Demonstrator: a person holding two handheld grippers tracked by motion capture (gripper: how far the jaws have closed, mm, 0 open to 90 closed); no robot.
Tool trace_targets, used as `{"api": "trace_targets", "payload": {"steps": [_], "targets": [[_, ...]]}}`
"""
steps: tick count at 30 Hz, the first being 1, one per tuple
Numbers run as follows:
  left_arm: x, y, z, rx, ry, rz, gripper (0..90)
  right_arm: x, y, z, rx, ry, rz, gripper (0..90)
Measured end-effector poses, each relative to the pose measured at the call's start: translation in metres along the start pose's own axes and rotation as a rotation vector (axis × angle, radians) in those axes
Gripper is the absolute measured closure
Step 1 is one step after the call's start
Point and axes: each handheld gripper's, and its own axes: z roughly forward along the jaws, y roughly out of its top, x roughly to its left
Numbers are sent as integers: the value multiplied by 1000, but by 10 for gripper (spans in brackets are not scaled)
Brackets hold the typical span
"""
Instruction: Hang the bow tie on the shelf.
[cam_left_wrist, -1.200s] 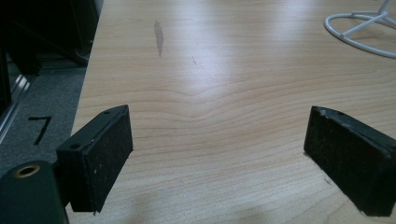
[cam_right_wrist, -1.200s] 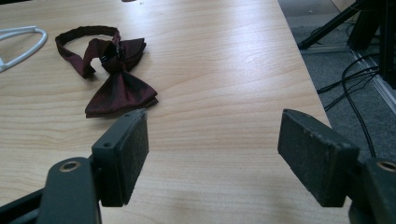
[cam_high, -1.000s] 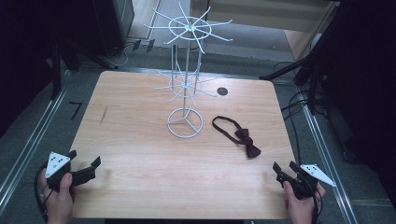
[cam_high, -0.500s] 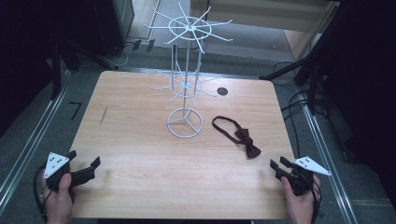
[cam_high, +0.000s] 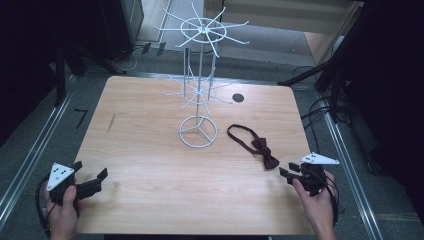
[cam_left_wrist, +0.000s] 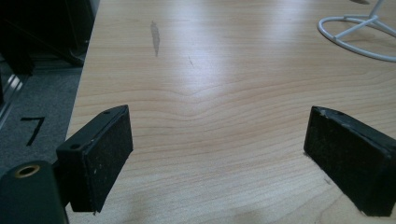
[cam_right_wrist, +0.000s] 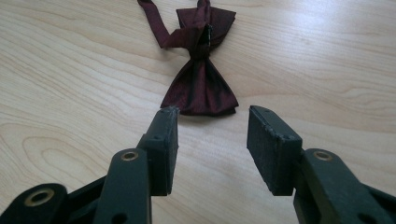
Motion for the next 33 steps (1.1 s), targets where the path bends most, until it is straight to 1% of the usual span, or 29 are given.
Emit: {"api": "trace_targets", "payload": {"steps": [2, 4, 5, 6, 8, 9, 12, 13, 14, 15, 22, 23, 24, 25, 28, 33], "targets": [[0, 0, 0, 1, 0, 1, 88, 0, 8, 2, 28, -5, -16, 542], [0, 0, 0, 2, -1, 2, 88, 0, 15, 4, 57, -6, -19, 543], [0, 0, 0, 2, -1, 2, 88, 0, 15, 4, 57, -6, -19, 543], [0, 0, 0, 2, -2, 2, 88, 0, 22, 6, 88, -10, -32, 541], [0, 0, 0, 0, -2, 0, 88, -1, 28, 8, 114, -9, -39, 539], [0, 0, 0, 0, -3, 0, 88, -1, 31, 9, 131, -11, -34, 536], [0, 0, 0, 1, -4, 0, 88, -2, 40, 14, 174, -2, -38, 527], [0, 0, 0, 1, -4, 0, 88, -2, 40, 14, 174, -2, -38, 527], [0, 0, 0, 3, -4, 0, 88, -2, 47, 18, 206, -8, -54, 528], [0, 0, 0, 3, -4, 0, 88, -1, 50, 20, 220, -9, -61, 527], [1, 0, 0, 2, -7, -1, 88, 2, 70, 31, 294, 13, -79, 491], [1, 0, 0, 2, -7, -1, 88, 2, 70, 31, 294, 13, -79, 491], [0, 0, 0, 2, -7, -3, 88, 2, 76, 35, 323, 22, -83, 469], [0, 0, 0, 3, -8, -3, 88, 3, 78, 37, 332, 20, -83, 459], [0, 0, 0, 4, -7, -1, 88, 5, 85, 43, 362, 26, -104, 434], [1, 0, 0, 3, -10, -2, 88, 12, 98, 51, 388, 20, -137, 427]]}}
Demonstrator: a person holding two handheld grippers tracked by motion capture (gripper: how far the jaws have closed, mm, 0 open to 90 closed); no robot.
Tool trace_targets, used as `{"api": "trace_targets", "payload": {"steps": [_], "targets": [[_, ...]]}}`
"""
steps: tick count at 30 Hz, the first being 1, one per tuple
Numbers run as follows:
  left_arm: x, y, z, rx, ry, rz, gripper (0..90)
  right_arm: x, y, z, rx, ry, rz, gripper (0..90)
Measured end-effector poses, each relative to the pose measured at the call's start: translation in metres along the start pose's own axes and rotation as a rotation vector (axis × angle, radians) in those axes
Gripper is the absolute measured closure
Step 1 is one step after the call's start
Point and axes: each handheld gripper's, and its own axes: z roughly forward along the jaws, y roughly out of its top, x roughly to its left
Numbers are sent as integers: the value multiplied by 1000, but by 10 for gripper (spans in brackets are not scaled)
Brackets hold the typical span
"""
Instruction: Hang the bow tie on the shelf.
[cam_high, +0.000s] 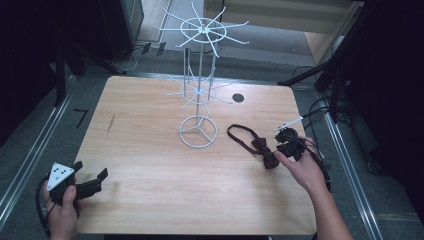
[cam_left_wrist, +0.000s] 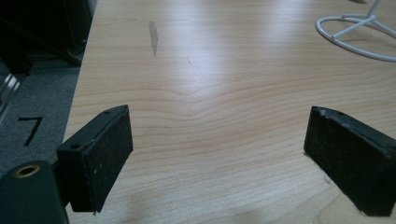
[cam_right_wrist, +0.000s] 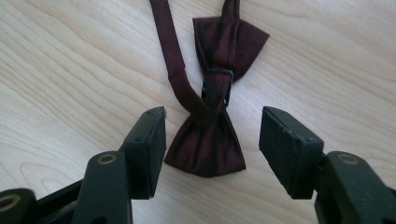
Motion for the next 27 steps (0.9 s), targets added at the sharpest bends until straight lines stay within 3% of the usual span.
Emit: {"api": "trace_targets", "payload": {"steps": [14, 20, 23, 27], "targets": [[0, 0, 0, 2, -4, 0, 88, 6, 37, 13, 51, -14, -27, 325], [0, 0, 0, 1, -7, -1, 88, 5, 43, 25, 76, 15, -32, 287], [1, 0, 0, 5, -10, -1, 88, 6, 49, 34, 99, -23, -44, 233], [1, 0, 0, 8, -12, -2, 88, 9, 59, 37, 100, -31, -58, 195]]}}
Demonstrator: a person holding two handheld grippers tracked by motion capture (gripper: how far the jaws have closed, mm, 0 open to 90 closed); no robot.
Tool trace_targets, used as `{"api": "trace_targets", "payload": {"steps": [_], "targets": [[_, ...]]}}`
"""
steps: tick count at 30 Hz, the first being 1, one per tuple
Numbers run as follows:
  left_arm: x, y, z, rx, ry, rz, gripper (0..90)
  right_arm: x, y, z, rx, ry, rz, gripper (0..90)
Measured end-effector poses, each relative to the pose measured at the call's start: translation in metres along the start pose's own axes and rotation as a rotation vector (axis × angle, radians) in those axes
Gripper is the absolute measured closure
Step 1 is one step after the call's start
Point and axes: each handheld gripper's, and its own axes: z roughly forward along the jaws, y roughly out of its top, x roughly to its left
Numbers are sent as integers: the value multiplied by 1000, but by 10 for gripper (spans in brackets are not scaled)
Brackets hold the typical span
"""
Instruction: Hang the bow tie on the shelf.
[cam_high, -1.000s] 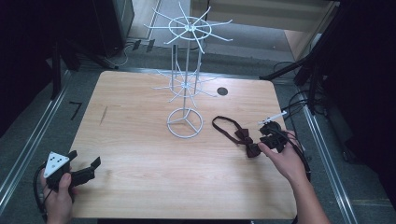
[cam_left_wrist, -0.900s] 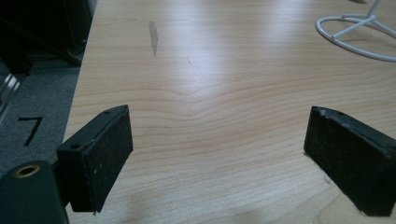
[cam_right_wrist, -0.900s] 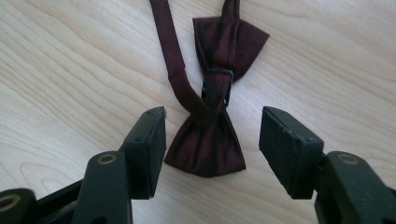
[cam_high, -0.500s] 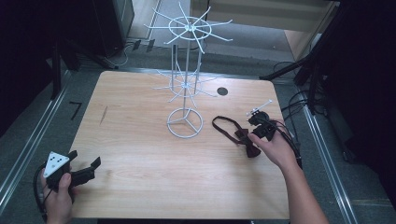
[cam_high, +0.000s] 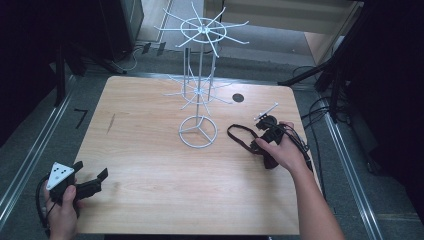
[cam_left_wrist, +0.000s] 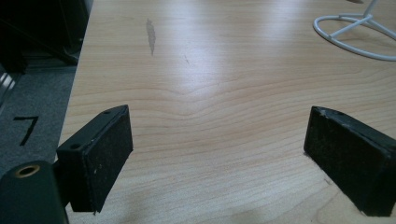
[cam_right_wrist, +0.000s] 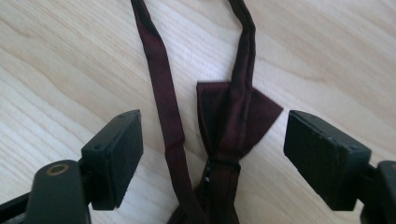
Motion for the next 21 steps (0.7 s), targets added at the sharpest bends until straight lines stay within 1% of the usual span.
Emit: {"api": "trace_targets", "payload": {"steps": [2, 3, 4, 5, 6, 12, 15, 16, 18, 21], "targets": [[0, 0, 0, 0, -1, -1, 88, 2, 4, 2, -10, 4, -2, 199], [0, 0, 0, -1, -1, 0, 88, 2, 6, 4, -1, 19, -2, 197], [0, 0, 0, -1, 0, 2, 88, 2, 8, 6, 9, 21, -5, 197], [0, 0, 0, -2, 0, 2, 88, 4, 11, 10, 28, 17, -13, 193], [0, 0, 0, -1, -1, 2, 88, 4, 12, 12, 35, 14, -20, 191], [0, 0, 0, 0, -4, 0, 88, 9, 25, 26, 57, -7, -43, 162], [0, 0, 0, -1, -5, 0, 88, 10, 29, 31, 60, -8, -35, 159], [0, 0, 0, -1, -6, 0, 88, 10, 29, 33, 56, -6, -39, 159], [0, 0, 0, 0, -5, 0, 88, 10, 30, 38, 66, -11, -28, 159], [0, 0, 0, 1, -4, 0, 88, 9, 31, 44, 83, -5, -15, 153]]}}
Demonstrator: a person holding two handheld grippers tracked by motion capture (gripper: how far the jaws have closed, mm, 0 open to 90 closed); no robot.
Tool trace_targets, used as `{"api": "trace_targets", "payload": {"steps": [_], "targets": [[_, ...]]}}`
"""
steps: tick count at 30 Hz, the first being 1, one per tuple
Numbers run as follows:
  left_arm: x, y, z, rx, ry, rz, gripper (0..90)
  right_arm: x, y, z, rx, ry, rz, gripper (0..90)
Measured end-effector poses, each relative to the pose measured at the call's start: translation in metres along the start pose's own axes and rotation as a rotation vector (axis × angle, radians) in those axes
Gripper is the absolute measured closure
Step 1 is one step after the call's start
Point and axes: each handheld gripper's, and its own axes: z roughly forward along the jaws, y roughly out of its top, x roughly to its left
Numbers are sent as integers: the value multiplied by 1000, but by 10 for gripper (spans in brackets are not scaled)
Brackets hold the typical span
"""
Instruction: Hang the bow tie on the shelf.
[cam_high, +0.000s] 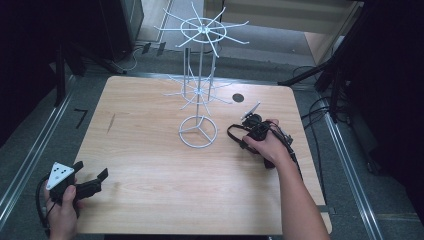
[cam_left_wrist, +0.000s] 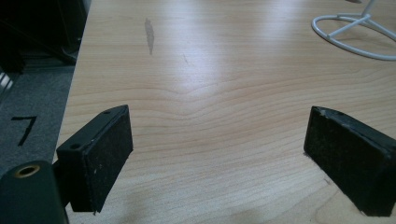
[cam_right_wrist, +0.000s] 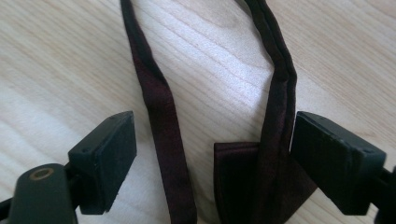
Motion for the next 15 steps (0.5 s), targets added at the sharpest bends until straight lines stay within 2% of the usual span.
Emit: {"api": "trace_targets", "payload": {"steps": [4, 7, 8, 9, 11, 15], "targets": [[0, 0, 0, 1, 0, 0, 88, -1, 2, 5, 0, 1, -5, 176], [0, 0, 0, -3, -2, 0, 88, -4, 2, 4, -14, 31, 8, 274], [0, 0, 0, -3, -2, 0, 88, -4, 2, 4, -14, 31, 8, 274], [0, 0, 0, -1, -3, 3, 88, -3, 2, 1, -23, 45, 5, 474], [0, 0, 0, 0, -2, 4, 88, -3, 1, -1, -26, 44, -22, 587], [-1, 0, 1, 0, -1, 4, 88, 2, -1, -4, -8, 70, -11, 805]]}}
